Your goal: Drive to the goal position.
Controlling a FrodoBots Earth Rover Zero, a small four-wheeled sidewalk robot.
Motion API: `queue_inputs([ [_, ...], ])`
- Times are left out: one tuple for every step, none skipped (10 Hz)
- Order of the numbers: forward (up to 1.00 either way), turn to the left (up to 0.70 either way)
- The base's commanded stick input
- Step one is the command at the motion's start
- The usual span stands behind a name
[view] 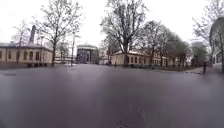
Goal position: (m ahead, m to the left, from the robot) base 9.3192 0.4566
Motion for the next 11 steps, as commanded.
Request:
queue_inputs([
  [1.0,0.0],
  [1.0,0.0],
  [1.0,0.0],
  [1.0,0.0],
  [1.0,0.0],
  [1.0,0.0],
  [1.0,0.0],
  [1.0,0.0],
  [1.0,0.0],
  [1.0,0.0],
  [1.0,0.0],
])
